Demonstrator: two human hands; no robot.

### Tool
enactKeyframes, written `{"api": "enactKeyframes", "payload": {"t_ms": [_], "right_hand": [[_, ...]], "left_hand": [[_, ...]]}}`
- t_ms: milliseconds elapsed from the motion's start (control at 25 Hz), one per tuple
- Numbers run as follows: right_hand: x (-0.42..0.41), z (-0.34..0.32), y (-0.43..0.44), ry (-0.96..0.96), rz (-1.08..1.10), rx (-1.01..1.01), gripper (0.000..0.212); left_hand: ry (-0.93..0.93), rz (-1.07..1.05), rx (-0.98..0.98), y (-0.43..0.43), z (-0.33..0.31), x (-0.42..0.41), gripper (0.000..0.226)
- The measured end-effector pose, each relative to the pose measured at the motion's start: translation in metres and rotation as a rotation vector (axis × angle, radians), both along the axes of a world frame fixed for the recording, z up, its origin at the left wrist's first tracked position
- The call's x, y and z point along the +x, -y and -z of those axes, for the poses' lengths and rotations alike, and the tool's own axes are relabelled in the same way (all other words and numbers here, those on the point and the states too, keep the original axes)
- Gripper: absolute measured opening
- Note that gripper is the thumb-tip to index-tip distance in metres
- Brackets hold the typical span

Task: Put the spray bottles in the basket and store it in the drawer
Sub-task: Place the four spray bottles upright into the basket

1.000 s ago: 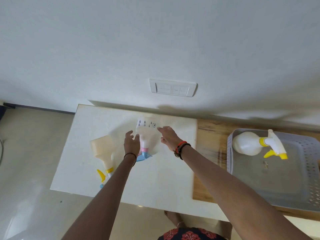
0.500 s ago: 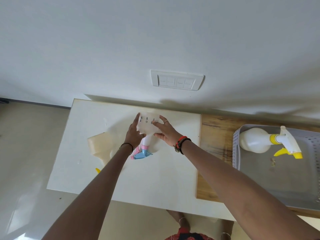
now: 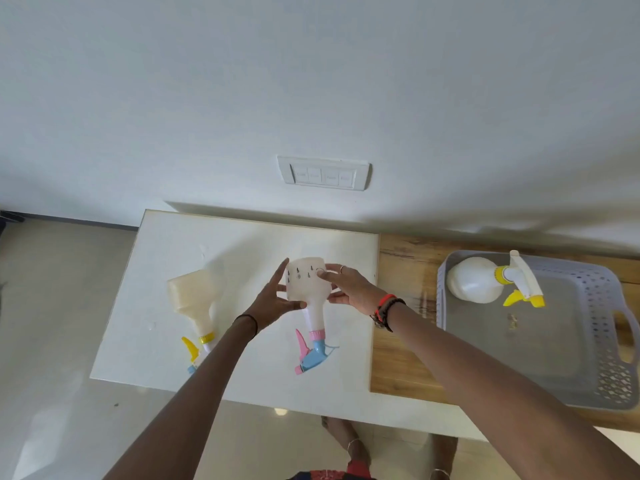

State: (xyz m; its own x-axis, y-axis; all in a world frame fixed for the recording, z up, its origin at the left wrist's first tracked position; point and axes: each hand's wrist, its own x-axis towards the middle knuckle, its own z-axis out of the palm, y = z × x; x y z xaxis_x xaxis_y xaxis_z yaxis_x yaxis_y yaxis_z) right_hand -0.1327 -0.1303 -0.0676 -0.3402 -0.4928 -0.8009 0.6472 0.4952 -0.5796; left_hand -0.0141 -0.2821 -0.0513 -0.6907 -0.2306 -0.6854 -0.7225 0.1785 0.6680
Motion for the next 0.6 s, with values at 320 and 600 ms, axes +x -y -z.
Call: {"api": "enactKeyframes", "payload": {"t_ms": [320,600], "right_hand": [[0.017,-0.027,-0.088,-0.023,-0.083,0.008,0.031],[0.012,-0.058,-0.186,-0.009,0.072,0.016,0.028]], "left_hand": [[0.115,0.067,0.236,-0.055,-0.029,0.008,0.098],[0.134,0.008,0.459,-0.135,-0.053,0.007,0.087]]}}
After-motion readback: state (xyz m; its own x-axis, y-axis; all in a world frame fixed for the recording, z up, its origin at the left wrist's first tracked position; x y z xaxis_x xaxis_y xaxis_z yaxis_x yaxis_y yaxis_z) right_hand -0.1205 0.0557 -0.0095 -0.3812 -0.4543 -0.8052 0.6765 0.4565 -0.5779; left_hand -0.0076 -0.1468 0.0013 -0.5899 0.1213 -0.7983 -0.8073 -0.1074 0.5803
